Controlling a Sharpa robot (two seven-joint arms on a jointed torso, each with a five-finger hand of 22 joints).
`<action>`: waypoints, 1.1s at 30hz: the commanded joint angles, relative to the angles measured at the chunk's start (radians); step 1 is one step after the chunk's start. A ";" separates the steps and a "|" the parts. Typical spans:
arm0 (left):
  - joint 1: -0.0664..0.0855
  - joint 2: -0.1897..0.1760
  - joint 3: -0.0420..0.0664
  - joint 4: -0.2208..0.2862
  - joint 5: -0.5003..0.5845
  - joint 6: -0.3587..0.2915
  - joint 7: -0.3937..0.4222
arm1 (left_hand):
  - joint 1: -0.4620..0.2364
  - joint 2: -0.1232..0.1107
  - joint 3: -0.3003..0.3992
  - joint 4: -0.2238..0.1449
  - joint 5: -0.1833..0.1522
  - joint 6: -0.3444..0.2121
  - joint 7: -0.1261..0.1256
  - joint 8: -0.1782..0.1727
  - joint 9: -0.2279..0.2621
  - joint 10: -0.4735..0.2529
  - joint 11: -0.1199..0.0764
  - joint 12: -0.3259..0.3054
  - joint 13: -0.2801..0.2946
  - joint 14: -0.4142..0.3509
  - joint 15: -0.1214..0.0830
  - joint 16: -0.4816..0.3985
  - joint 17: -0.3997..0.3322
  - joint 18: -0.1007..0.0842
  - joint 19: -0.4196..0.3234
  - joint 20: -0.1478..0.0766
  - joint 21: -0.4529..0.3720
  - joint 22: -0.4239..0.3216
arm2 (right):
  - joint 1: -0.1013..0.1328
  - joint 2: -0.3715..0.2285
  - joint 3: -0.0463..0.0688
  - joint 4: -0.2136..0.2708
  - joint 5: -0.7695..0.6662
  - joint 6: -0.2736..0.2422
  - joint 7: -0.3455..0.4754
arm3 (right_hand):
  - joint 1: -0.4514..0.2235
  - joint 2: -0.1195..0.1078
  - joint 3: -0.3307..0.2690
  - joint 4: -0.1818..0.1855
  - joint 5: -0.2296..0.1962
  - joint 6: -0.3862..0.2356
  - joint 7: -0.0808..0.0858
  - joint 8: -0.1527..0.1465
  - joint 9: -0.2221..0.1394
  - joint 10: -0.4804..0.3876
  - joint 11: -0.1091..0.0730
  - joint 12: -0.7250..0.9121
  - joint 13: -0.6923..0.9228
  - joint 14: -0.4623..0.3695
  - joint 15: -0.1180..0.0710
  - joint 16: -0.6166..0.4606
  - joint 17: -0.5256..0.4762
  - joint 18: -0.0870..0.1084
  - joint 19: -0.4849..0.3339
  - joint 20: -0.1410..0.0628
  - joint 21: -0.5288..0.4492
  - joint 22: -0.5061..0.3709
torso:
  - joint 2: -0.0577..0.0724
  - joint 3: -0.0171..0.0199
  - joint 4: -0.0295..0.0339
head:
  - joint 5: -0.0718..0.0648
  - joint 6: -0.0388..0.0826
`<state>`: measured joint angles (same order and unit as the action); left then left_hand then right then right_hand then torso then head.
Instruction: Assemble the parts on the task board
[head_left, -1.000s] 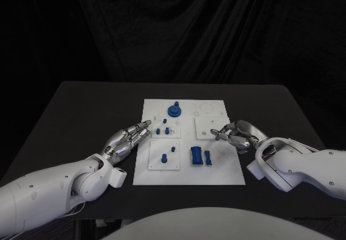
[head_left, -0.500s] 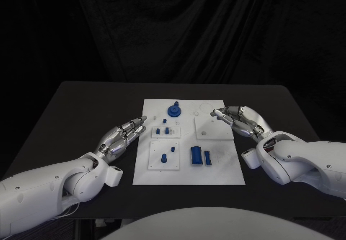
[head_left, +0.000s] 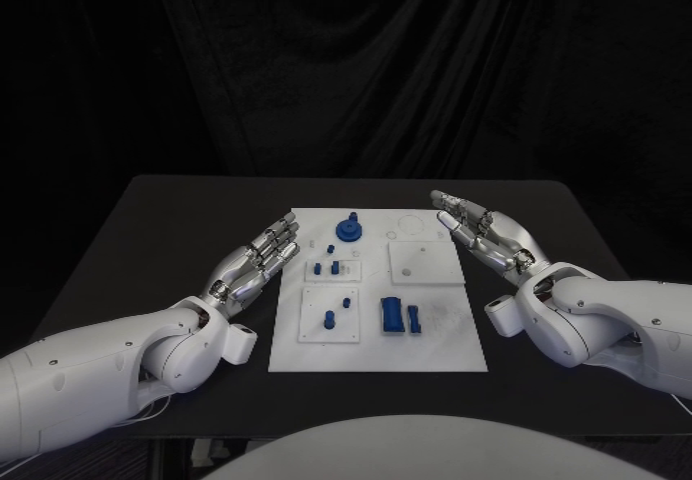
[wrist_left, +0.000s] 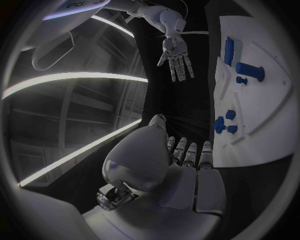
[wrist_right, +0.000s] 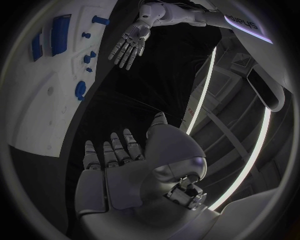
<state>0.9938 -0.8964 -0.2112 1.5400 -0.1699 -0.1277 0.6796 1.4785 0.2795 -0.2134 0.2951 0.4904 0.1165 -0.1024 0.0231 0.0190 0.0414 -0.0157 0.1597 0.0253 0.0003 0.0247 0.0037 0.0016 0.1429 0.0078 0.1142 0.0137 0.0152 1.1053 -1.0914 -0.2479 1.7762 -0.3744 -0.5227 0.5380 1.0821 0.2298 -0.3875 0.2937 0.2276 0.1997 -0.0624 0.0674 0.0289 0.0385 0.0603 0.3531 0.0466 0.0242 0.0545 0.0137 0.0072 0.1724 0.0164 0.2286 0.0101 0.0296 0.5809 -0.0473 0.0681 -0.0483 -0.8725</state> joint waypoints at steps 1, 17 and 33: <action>0.000 0.000 0.000 0.000 0.000 -0.001 0.000 | -0.456 -0.084 0.064 -0.089 -0.151 -0.036 0.027 -0.023 -0.019 -0.041 0.016 -0.049 -0.025 0.000 -0.025 -0.004 -0.002 -0.034 -0.008 -0.034 -0.014 -0.015 | 0.000 0.001 0.001 -0.001 0.001 -0.001 0.000 | -0.400 -0.073 0.152 -0.116 -0.090 -0.084 0.062 -0.067 -0.029 -0.039 -0.060 -0.141 -0.047 -0.024 -0.055 -0.014 -0.007 -0.059 -0.016 -0.090 -0.010 -0.030 | 0.000 0.0001 -0.0001 | 0.000 0.001; 0.027 0.056 0.101 0.014 0.082 -0.308 -0.077 | -0.938 -0.176 0.136 -0.184 -0.311 -0.116 0.102 -0.023 -0.019 -0.041 0.016 -0.160 -0.025 0.000 -0.025 -0.004 -0.002 -0.066 -0.008 -0.114 -0.014 -0.015 | -0.041 0.233 0.186 -0.154 0.280 -0.185 -0.013 | -1.082 -0.230 0.388 -0.294 -0.228 -0.200 0.062 -0.067 -0.029 -0.039 -0.060 -0.353 -0.047 -0.024 -0.055 -0.014 -0.007 -0.172 -0.016 -0.229 -0.010 -0.030 | -0.021 0.0268 -0.0386 | 0.027 0.154; 0.056 0.116 0.210 0.030 0.169 -0.638 -0.158 | -1.192 -0.280 0.213 -0.295 -0.395 -0.116 0.102 -0.023 -0.019 -0.041 0.016 -0.160 -0.025 0.000 -0.025 -0.004 -0.002 -0.143 -0.008 -0.114 -0.014 -0.015 | -0.055 0.311 0.248 -0.206 0.374 -0.247 -0.018 | -1.082 -0.230 0.388 -0.294 -0.228 -0.200 0.062 -0.067 -0.029 -0.039 -0.060 -0.353 -0.047 -0.024 -0.055 -0.014 -0.007 -0.172 -0.016 -0.229 -0.010 -0.030 | -0.037 0.0473 -0.0681 | 0.048 0.273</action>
<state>1.0475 -0.7827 -0.0023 1.5667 -0.0377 -0.6707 0.5429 0.3824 0.0372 -0.0106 0.0445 0.1264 0.0073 0.0000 0.0048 0.0012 0.0089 -0.0015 0.0096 0.0010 0.0004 0.0070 0.0037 0.0010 0.0194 0.0006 0.0106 0.0035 0.0018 1.0519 -0.7797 -0.0010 1.5695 -0.0259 -0.7369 0.5299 0.0063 -0.0011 -0.0025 -0.0001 0.0034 0.0048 0.0009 0.0036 0.0012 0.0001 0.0035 0.0036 0.0011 0.0004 0.0053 0.0034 0.0010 0.0072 0.0004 0.0051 0.0036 0.0012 0.5461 -0.0024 0.0037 -0.0004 -0.6031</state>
